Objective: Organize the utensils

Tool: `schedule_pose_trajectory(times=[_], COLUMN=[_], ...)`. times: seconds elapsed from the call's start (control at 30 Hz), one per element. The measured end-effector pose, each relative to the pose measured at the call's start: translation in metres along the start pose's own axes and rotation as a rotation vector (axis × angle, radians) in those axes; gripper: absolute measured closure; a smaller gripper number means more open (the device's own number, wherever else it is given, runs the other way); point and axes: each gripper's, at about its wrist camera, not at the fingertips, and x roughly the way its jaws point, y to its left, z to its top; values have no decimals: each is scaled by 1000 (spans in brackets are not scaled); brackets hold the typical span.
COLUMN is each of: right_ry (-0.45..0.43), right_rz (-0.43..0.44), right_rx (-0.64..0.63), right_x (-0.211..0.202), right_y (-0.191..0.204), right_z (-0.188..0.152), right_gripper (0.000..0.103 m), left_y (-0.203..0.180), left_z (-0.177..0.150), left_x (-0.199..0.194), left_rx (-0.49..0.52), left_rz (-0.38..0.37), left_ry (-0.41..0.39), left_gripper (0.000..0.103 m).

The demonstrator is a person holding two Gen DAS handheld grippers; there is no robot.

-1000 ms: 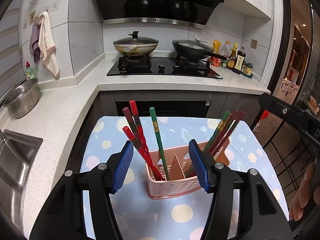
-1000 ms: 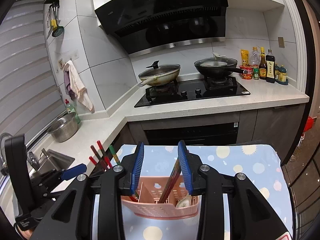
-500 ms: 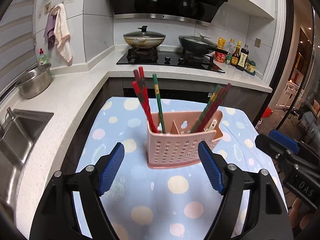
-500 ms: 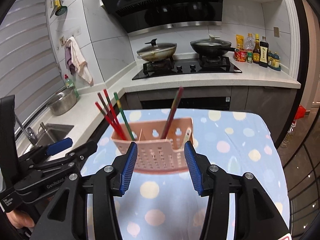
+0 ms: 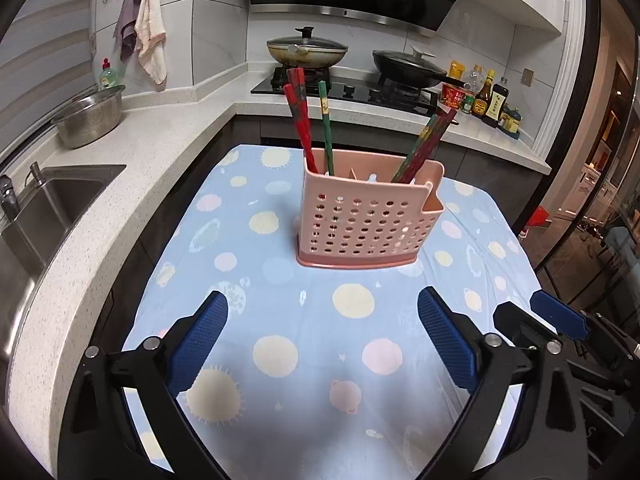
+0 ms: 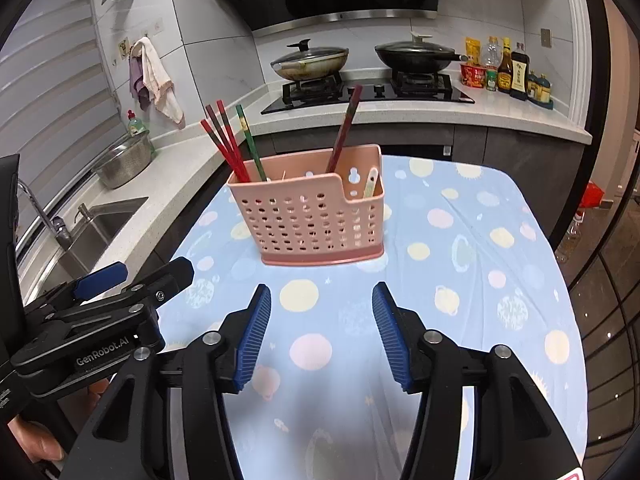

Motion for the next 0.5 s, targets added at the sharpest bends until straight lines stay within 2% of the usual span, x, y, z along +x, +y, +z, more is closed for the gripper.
schedule_pose_trajectory(times=[0.3,0.43,0.5], right_ry=[10,-4,-7], right_rz=[-36,-72,-84], right_rx=[-2,-28,-38], right_x=[-8,-12,-13], right_y=[-3,0,1], right_z=[-15,-19,-20], right_gripper=[30,18,18], left_y=[-3,-1,0], left_z=[-20,-23,-25], left_x=[-8,-9,-10], left_rx=[18,16,16], left_rz=[35,44,46], left_ry=[8,12,14], left_gripper=[9,9,8])
